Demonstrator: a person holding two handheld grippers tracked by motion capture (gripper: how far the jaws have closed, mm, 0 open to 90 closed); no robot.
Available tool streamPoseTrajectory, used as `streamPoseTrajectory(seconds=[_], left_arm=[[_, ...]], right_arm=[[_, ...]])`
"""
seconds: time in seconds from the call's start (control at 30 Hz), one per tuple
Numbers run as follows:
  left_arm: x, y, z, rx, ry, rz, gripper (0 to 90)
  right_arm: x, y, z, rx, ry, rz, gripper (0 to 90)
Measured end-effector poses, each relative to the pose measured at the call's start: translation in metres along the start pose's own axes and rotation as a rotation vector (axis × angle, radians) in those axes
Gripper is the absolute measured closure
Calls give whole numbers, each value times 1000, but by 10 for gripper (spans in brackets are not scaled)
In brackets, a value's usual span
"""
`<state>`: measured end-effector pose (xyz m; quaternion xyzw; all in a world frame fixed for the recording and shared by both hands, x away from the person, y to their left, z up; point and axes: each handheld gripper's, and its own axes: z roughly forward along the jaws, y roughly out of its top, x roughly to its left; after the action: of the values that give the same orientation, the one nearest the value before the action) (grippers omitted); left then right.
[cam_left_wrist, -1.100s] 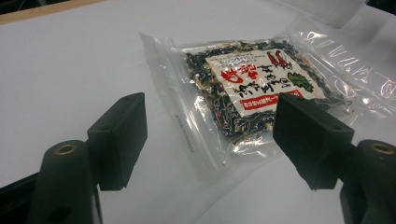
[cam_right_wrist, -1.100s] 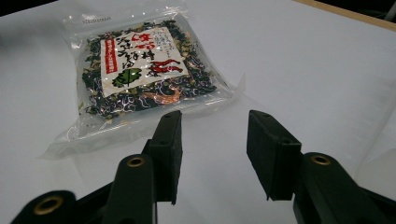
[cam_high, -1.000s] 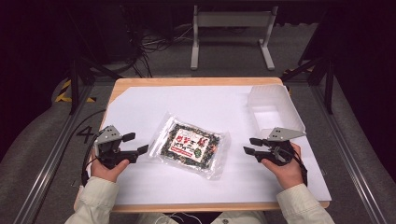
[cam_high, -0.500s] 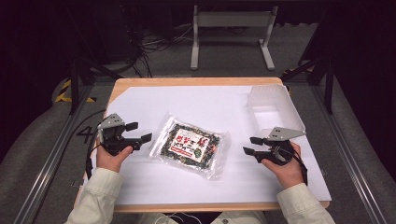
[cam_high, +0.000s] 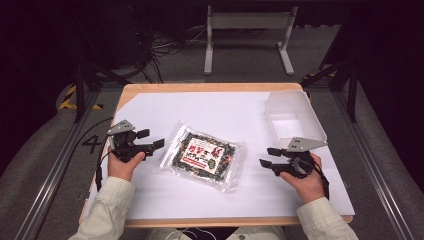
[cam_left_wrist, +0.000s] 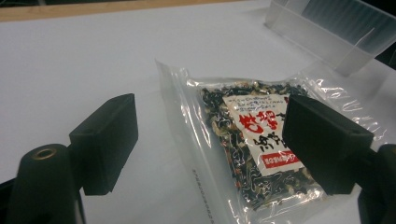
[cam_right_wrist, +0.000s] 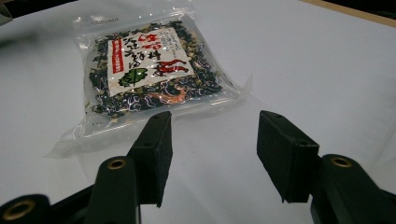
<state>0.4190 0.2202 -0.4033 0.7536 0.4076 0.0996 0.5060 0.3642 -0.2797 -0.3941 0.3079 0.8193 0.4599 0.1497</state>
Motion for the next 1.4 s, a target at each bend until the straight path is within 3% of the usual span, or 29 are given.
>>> streamPoseTrajectory(seconds=[0.17,0.3,0.43,0.73,1.4], left_arm=[[2,-7,11,38,15,5,195],[5,-11,17,67,24,-15,203],[7,-16,23,105,10,-40,202],[5,-24,34,190,-19,-34,234],[1,-29,45,287,-77,-36,356]], right_arm=[[1,-1,2,11,0,-10,442],[1,-2,1,10,4,-12,435],[0,-3,0,9,-1,-4,432],[0,-3,2,19,5,-10,418],[-2,-5,4,23,17,-2,395]])
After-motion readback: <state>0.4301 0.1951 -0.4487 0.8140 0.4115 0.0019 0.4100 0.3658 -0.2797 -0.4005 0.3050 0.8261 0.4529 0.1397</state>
